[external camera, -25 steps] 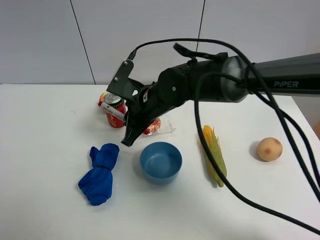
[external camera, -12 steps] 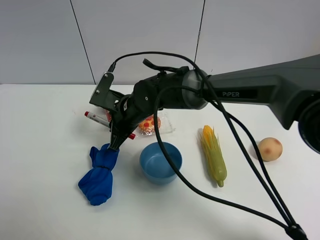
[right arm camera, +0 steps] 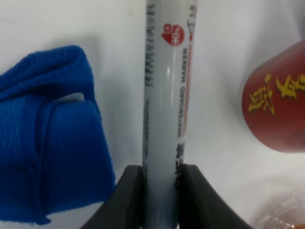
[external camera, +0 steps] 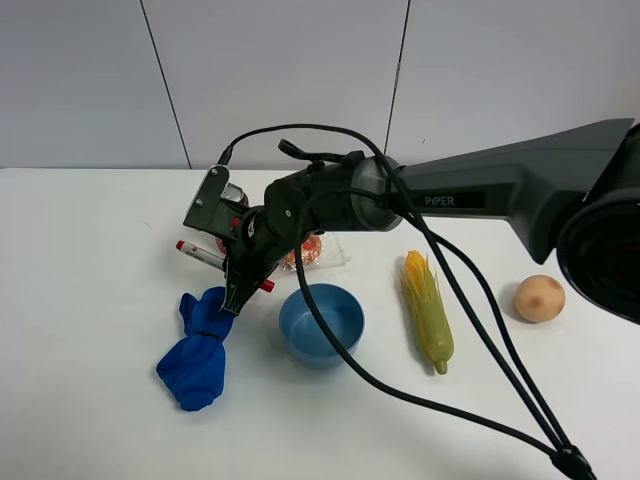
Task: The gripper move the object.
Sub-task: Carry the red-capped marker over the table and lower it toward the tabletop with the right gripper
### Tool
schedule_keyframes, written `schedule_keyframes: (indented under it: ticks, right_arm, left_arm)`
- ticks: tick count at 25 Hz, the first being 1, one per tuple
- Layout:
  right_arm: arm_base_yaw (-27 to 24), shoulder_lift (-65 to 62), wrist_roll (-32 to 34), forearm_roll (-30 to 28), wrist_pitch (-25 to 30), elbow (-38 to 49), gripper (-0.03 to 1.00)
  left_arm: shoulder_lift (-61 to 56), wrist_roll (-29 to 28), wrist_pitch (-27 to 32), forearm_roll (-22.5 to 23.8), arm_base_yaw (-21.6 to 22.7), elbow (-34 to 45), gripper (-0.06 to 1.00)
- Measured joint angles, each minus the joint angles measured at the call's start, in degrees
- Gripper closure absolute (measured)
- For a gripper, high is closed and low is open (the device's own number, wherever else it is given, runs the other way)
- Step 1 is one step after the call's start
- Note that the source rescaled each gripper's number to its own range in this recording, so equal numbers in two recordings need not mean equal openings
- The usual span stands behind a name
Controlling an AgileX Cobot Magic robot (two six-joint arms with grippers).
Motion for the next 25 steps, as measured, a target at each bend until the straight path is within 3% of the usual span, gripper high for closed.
schedule_keyframes:
  ticks: [11,25]
  right_arm:
    - [0.0,0.0,0.0,-0.3,0.0,0.0,0.97]
    - [0.0,0.0,0.0,-0.4,-0.2,0.0,0.83]
  left_arm:
    - [0.0,0.0,0.0,0.0,0.0,0.0,-0.06]
    - [0.0,0.0,0.0,0.0,0.0,0.0,-0.06]
